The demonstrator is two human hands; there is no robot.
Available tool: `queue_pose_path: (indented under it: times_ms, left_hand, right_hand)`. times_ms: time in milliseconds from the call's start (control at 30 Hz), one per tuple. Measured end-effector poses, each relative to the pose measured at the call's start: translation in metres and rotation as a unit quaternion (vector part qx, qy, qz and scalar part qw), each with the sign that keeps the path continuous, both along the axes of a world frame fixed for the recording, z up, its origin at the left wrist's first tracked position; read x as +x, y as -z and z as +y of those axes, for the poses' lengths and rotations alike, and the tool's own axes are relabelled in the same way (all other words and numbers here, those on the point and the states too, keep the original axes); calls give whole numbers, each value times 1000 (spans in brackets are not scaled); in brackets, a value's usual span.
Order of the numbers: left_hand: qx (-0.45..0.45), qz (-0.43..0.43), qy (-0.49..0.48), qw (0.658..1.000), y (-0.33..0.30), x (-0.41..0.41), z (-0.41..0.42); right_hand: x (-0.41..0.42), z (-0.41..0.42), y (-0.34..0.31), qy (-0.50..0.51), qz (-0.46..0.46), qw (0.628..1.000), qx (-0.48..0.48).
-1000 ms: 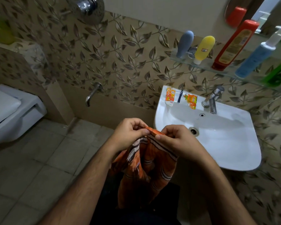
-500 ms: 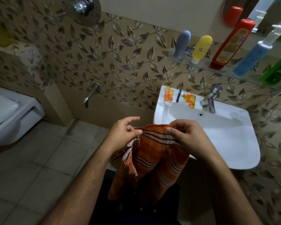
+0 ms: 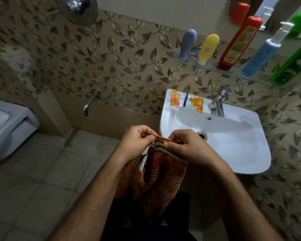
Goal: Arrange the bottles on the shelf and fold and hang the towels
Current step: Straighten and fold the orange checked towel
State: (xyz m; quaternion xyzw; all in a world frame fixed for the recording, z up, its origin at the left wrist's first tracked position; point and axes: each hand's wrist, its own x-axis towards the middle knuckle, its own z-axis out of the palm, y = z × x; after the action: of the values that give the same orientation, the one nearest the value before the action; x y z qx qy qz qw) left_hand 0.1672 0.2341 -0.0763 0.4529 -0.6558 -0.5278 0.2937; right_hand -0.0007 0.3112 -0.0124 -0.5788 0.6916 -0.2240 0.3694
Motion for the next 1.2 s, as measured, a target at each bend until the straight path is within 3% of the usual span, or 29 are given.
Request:
queue_pose_path:
  times_ms: [333,467,667,800,900,1033,1200]
  left_hand:
    - [-26,-85,-77,993,11,1,-19]
    - [-18,-63,-41,997,5,6,-17]
    - [-17,-82,-56,995,5,14,-18]
    - [-10,-107,-62,992,8,15,-18]
    - [-2,-128,-52,990,9,13,-16]
    - [17,-98,-11,995,10,9,-3]
    - [49,13,40,998,5,7,13]
  right_hand:
    - [-55,21,-13,15,-25,996,88]
    - [-58,19,-6,47,-13,996,69]
    - [-52,22,2,49,-136,989,34]
    - [-53,25,3,20,-98,992,82]
    - [-45,19,4,43,-107,993,32]
    - [-19,-1,16,140,-128,980,-62]
    - [7,-15,25,77,-62,994,-39]
